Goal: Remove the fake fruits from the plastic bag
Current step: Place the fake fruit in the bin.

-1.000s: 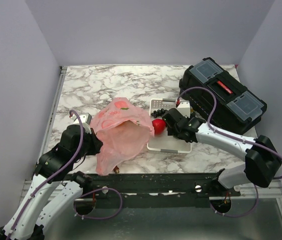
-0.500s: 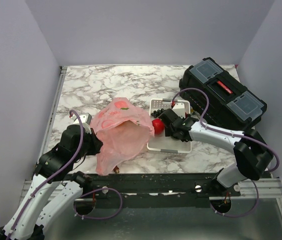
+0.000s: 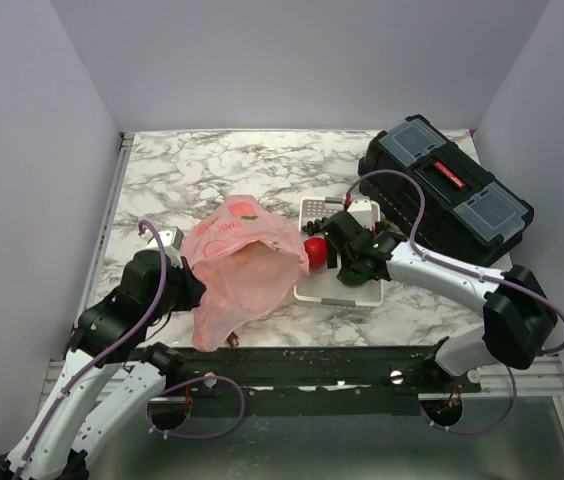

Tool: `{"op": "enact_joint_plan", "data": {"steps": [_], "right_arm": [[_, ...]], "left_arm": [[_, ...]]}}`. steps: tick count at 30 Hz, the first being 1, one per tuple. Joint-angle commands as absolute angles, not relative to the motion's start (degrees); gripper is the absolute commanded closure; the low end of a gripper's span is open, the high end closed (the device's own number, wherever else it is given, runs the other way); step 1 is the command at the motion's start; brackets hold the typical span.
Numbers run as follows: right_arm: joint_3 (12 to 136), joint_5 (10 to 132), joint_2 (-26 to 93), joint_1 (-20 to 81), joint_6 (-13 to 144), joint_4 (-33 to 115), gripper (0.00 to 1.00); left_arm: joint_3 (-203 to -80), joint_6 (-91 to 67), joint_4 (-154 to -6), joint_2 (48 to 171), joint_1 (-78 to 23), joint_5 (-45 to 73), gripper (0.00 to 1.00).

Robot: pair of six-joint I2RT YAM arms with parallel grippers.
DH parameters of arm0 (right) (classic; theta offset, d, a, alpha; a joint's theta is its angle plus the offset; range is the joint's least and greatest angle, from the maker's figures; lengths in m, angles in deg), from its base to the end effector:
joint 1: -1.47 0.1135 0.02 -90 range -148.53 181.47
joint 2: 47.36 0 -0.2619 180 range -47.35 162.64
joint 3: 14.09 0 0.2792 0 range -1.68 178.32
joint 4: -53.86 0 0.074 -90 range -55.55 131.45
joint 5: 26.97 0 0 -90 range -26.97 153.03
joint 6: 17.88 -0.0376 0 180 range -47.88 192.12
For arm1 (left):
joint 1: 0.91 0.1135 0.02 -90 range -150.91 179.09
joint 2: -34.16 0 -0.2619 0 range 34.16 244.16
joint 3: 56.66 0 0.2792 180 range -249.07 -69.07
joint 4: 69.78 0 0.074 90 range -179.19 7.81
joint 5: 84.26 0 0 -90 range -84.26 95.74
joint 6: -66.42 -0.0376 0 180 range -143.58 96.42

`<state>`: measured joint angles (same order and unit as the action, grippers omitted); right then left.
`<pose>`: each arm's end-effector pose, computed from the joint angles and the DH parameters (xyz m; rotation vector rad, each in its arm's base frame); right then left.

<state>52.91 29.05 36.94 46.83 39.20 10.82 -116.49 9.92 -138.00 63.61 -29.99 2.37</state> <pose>0.2346 0.2077 0.1997 -0.0663 2.3809 -0.1658 0.1067 -0.0568 0.3150 -0.1209 2.2797 -0.5229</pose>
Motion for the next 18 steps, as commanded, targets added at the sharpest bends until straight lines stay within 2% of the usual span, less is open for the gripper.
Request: {"op": "enact_joint_plan", "data": {"steps": [1,7,10,12,13,18], "right_arm": [[56.86,30.44,32.44,46.67,40.14,7.48,0.08],[63.31,36.49,26.78,46.73,40.88,4.84,0.08],[62.51,44.46,20.70,46.73,42.22,12.11,0.08],[61.62,51.33,17.54,46.75,42.89,18.00,0.01],[61.67,54.39,16.60,46.73,43.04,19.65,0.00],[64.89,62.61,17.22,48.46,44.10,24.12,0.00]], "left_arm": [[-116.09,10.26,-137.33,62.71,-29.73,3.11,1.00],[-116.09,10.35,-137.41,63.08,-29.73,3.10,1.00],[-116.09,10.33,-137.21,62.99,-29.76,3.02,1.00],[-116.00,10.36,-137.21,63.03,-29.73,2.94,1.00],[-116.00,10.38,-137.21,63.13,-29.73,2.94,1.00],[-116.09,10.17,-137.23,63.42,-29.73,3.30,1.00]]}}
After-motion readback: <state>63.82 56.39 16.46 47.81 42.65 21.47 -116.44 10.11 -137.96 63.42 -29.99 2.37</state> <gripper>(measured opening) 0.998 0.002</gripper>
